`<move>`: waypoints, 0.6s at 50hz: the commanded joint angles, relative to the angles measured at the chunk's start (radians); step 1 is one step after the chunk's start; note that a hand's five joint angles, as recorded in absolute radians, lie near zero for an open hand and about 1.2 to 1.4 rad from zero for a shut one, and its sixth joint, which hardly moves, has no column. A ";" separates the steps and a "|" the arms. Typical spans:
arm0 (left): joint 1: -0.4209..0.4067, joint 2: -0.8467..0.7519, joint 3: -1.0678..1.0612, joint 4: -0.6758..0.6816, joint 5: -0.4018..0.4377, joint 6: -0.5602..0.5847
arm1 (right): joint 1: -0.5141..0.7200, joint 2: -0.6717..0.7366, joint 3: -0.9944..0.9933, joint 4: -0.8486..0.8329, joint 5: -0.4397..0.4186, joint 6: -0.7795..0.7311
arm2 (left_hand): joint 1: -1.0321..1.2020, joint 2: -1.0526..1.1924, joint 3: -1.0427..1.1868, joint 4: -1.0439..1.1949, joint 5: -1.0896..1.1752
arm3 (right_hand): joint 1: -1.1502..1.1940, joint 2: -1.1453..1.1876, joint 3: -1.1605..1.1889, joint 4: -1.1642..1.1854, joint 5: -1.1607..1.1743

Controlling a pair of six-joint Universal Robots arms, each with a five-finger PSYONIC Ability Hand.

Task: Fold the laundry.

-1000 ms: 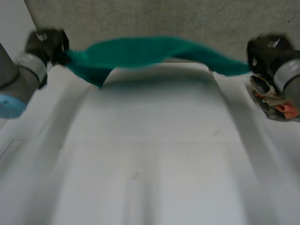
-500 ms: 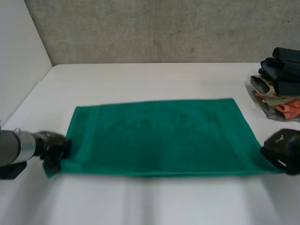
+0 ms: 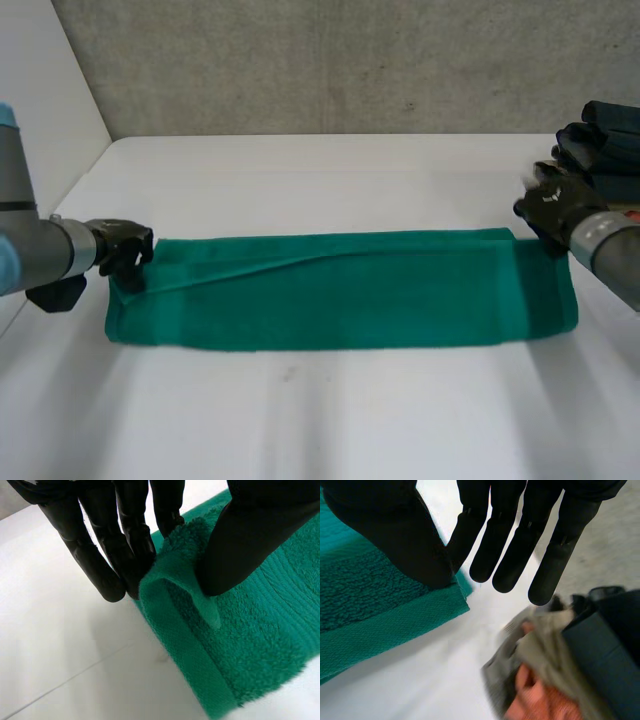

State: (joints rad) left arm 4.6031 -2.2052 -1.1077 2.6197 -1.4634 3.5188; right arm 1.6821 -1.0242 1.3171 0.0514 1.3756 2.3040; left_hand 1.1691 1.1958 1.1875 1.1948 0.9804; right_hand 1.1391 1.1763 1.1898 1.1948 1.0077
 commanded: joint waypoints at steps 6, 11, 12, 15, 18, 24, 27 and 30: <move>-0.027 -0.123 0.212 -0.020 -0.091 -0.106 | 0.059 0.236 -0.232 -0.242 0.049 0.029 | 0.227 0.200 0.209 0.201 0.241 | 0.257 0.220 0.207 0.201 0.214; -0.061 -0.160 0.287 -0.010 -0.098 -0.132 | 0.083 0.329 -0.332 -0.265 0.056 0.032 | 0.227 0.200 0.209 0.201 0.241 | 0.257 0.220 0.207 0.201 0.214; -0.067 -0.175 0.313 -0.004 -0.109 -0.135 | 0.091 0.366 -0.370 -0.269 0.062 0.034 | 0.227 0.200 0.209 0.201 0.241 | 0.257 0.220 0.207 0.201 0.214; -0.076 -0.203 0.347 0.006 -0.133 -0.136 | 0.102 0.417 -0.426 -0.269 0.077 0.031 | 0.227 0.200 0.209 0.201 0.241 | 0.257 0.220 0.207 0.201 0.214; -0.086 -0.238 0.376 0.006 -0.159 -0.144 | 0.113 0.484 -0.496 -0.268 0.097 0.034 | 0.161 0.134 0.142 0.135 0.175 | 0.257 0.220 0.207 0.201 0.214; -0.110 -0.252 0.385 0.025 -0.204 -0.150 | 0.134 0.564 -0.598 -0.173 0.181 0.023 | -0.995 -1.021 -1.013 -1.020 -0.980 | -0.965 -1.002 -1.015 -1.020 -1.008; -0.102 -0.206 0.373 0.051 -0.221 -0.162 | 0.127 0.505 -0.573 -0.076 0.194 0.064 | -0.995 -1.021 -1.013 -1.020 -0.980 | -0.965 -1.002 -1.015 -1.020 -1.008; -0.089 -0.141 0.336 0.086 -0.218 -0.164 | 0.108 0.397 -0.504 -0.010 0.184 0.162 | -0.995 -1.021 -1.013 -1.020 -0.980 | -0.965 -1.002 -1.015 -1.020 -1.008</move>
State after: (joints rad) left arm 4.4978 -2.4412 -0.7251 2.6526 -1.6711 3.3646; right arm 1.8120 -0.4829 0.7316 -0.1045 1.5477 2.3462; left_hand 0.1890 0.2087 0.2100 0.2002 0.0508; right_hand 0.2241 0.2093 0.2106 0.2140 0.0495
